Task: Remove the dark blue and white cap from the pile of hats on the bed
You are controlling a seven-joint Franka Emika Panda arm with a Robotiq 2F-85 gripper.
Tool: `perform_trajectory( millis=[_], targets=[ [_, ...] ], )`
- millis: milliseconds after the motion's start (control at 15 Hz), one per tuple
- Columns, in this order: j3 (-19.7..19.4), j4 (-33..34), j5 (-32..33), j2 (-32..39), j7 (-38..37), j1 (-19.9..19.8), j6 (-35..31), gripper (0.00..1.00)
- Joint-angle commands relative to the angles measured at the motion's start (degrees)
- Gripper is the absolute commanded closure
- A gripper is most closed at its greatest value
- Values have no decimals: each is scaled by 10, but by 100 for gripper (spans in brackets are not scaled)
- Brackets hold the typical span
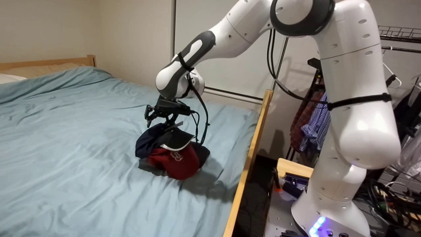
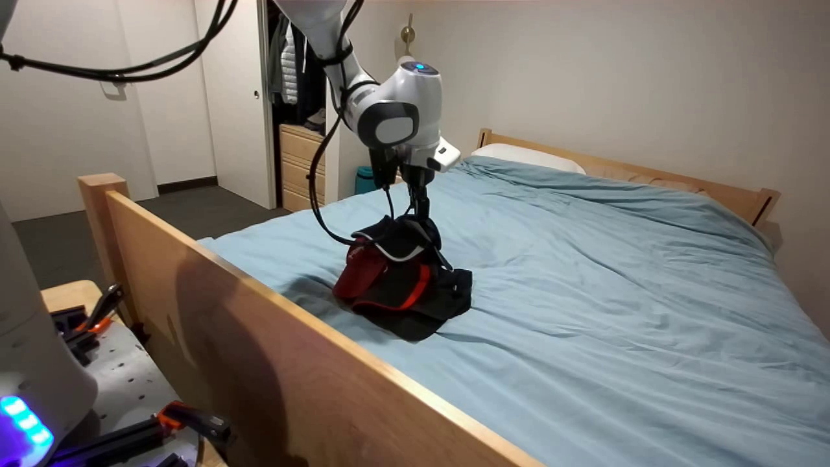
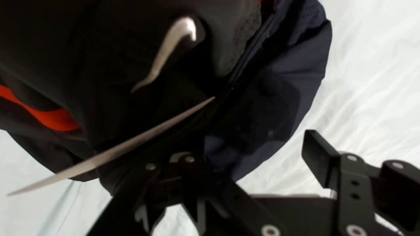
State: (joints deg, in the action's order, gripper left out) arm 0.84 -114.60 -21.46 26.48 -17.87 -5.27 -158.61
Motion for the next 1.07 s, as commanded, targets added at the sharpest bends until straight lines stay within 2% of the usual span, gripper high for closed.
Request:
perform_trajectory(
  millis=[0, 400, 667, 800, 1000],
  targets=[
    [32, 10, -41, 11, 54, -27, -14, 53],
    [40, -2, -47, -2, 78, -31, -29, 93],
    [44, -1, -32, -12, 108, -31, -42, 100],
    [79, 9, -43, -14, 178, -54, -53, 97],
    [108, 41, -33, -14, 243, -65, -31, 96]
  ],
)
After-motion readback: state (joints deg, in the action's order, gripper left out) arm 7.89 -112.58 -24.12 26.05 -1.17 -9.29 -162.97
